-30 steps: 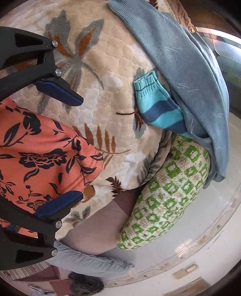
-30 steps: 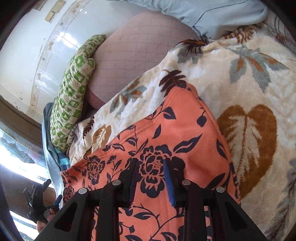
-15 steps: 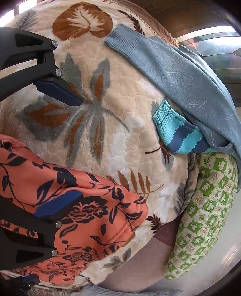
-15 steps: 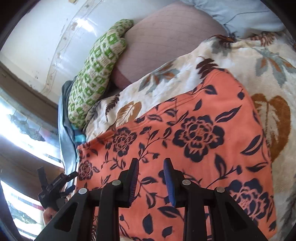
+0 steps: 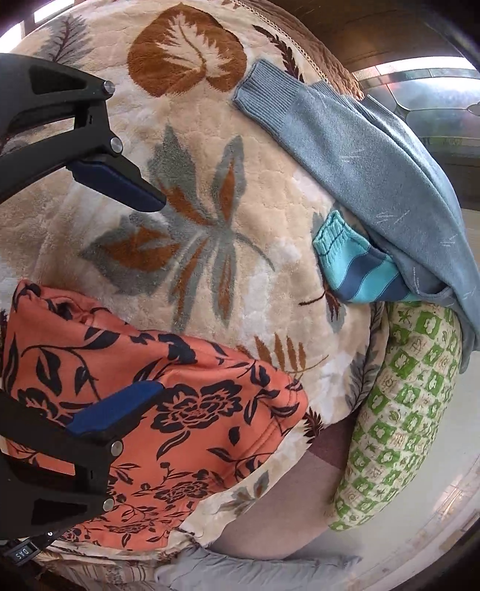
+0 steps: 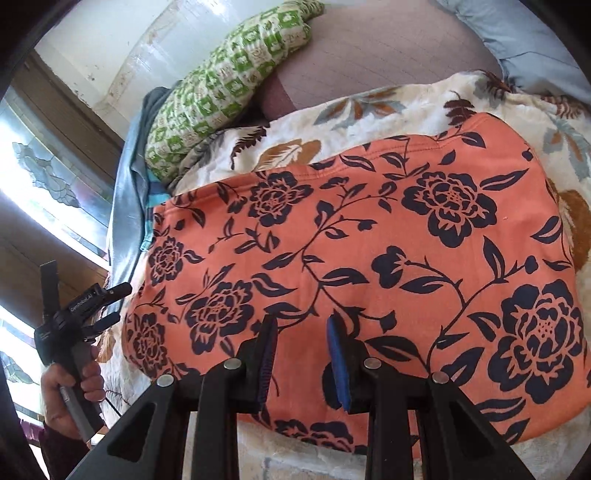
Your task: Fold small clothes
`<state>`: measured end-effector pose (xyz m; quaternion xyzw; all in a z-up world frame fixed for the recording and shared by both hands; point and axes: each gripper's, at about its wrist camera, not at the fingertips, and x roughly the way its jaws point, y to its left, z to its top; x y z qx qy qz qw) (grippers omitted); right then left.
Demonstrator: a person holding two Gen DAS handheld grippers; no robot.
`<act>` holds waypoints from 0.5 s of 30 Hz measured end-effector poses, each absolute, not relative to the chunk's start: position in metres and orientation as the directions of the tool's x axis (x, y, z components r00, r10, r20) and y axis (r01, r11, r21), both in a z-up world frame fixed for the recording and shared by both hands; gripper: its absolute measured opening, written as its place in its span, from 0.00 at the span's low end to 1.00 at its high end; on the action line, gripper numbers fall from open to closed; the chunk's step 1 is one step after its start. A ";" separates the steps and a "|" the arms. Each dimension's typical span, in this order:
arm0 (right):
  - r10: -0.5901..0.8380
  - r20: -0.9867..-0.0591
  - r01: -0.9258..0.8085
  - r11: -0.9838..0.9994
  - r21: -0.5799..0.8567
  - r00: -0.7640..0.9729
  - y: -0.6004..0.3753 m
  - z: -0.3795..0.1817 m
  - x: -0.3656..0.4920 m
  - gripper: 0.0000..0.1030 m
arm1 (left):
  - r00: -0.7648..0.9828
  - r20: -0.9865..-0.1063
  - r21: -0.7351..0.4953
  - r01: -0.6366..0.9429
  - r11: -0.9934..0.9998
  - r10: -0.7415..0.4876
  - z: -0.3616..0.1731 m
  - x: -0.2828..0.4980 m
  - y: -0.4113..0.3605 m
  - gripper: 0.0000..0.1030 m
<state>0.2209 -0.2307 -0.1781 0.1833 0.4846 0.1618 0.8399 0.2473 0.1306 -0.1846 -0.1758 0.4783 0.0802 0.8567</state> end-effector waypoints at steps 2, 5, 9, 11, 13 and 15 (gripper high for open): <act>0.437 -0.782 -0.104 0.892 0.439 0.444 -0.224 -0.186 0.218 0.30 | 0.504 -0.863 -0.205 -0.283 0.937 -0.037 -0.195 0.245 0.123 0.90; 0.408 -0.823 -0.094 0.909 0.406 0.394 -0.220 -0.204 0.214 0.30 | 0.460 -0.888 -0.151 -0.264 0.953 -0.013 -0.214 0.241 0.115 0.90; 0.419 -0.805 -0.079 0.901 0.427 0.420 -0.224 -0.195 0.206 0.30 | 0.487 -0.873 -0.170 -0.269 0.948 -0.019 -0.206 0.225 0.118 0.90; 0.442 -0.775 -0.090 0.887 0.453 0.451 -0.225 -0.186 0.200 0.30 | 0.509 -0.860 -0.205 -0.280 0.938 -0.036 -0.198 0.214 0.120 0.90; 0.461 -0.743 -0.112 0.876 0.470 0.485 -0.222 -0.177 0.195 0.30 | 0.518 -0.853 -0.241 -0.288 0.927 -0.061 -0.194 0.203 0.122 0.90; 0.474 -0.717 -0.133 0.868 0.478 0.511 -0.215 -0.169 0.193 0.30 | 0.518 -0.851 -0.270 -0.299 0.915 -0.081 -0.193 0.192 0.122 0.90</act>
